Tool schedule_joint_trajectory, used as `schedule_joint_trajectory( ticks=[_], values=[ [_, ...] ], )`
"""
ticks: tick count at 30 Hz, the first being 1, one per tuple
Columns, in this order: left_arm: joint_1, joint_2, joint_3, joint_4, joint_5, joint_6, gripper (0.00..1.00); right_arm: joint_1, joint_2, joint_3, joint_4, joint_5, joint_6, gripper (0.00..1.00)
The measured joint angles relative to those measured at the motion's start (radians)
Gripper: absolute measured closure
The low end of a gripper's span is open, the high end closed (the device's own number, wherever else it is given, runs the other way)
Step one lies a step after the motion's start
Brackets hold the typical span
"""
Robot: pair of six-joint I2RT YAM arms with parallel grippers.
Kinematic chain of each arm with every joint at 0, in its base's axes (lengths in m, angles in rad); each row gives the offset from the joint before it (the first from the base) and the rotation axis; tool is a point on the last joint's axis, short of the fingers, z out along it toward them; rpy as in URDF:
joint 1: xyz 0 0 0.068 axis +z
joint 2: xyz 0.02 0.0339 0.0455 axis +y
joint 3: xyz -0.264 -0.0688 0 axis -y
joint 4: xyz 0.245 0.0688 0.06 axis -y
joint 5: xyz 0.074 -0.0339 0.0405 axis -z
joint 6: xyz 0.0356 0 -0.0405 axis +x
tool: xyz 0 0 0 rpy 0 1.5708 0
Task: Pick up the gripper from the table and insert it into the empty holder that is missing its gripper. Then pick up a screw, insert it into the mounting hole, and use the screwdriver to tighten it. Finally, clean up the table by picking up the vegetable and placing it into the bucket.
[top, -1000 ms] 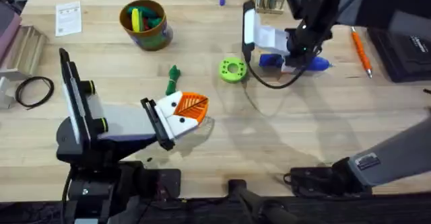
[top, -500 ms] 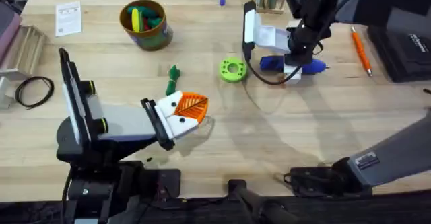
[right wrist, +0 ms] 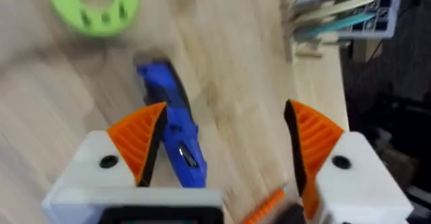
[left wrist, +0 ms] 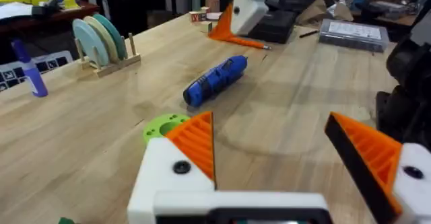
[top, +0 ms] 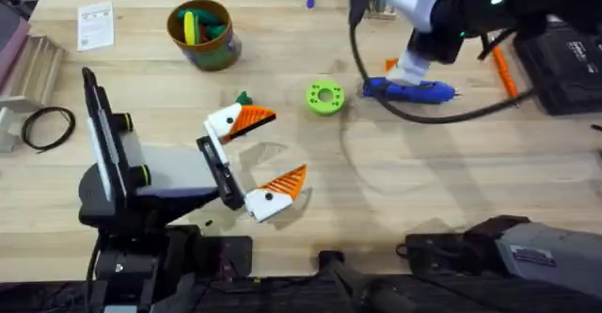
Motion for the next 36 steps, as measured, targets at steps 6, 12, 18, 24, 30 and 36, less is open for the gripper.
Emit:
schedule_joint_trajectory(
  ticks=[6,12,18,24,30,36],
  values=[
    [0.000,0.000,-0.002,0.031,-0.039,-0.048,0.014,0.002,-0.111,0.000,0.055,-0.132,0.212,0.011],
    [0.000,0.000,-0.003,0.115,-0.174,-0.101,0.015,-0.003,-0.250,0.000,-0.061,-0.170,0.339,0.010],
    [0.000,0.000,-0.003,0.116,-0.364,-0.111,0.015,-0.022,-0.401,-0.068,-0.104,-0.183,0.413,0.011],
    [0.000,0.000,0.013,0.100,-0.537,-0.109,0.015,-0.022,-0.542,-0.298,0.093,-0.193,0.528,0.011],
    [0.000,0.034,0.133,-0.032,-0.655,-0.073,0.015,-0.022,-0.638,-0.437,0.210,-0.194,0.655,0.011],
    [0.000,0.245,0.356,-0.158,-0.760,0.007,0.015,-0.022,-0.649,-0.444,0.216,-0.197,0.709,0.010]
  ],
)
